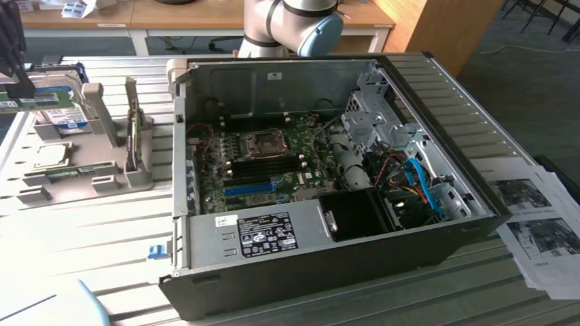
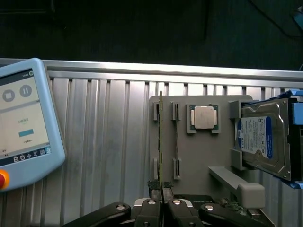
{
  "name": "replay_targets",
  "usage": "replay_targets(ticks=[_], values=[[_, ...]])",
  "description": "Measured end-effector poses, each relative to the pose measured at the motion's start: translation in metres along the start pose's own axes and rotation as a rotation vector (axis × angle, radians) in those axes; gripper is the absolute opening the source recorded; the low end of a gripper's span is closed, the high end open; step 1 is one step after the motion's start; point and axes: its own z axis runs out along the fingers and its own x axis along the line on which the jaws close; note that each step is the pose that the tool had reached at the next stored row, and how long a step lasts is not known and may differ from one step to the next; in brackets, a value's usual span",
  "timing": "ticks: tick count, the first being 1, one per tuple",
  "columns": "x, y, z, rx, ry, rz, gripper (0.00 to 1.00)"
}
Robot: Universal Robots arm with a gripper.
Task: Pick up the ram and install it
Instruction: 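Pick up the ram and move it above insertion slot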
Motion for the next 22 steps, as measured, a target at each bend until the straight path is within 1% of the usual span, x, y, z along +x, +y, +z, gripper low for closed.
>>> replay_targets(ticks=[12, 22], values=[[0.000, 0.0001, -0.0135, 0.0002, -0.0001, 0.000, 0.11], [0.000, -0.0001, -0.0141, -0.0001, 0.0001, 0.000, 0.11]])
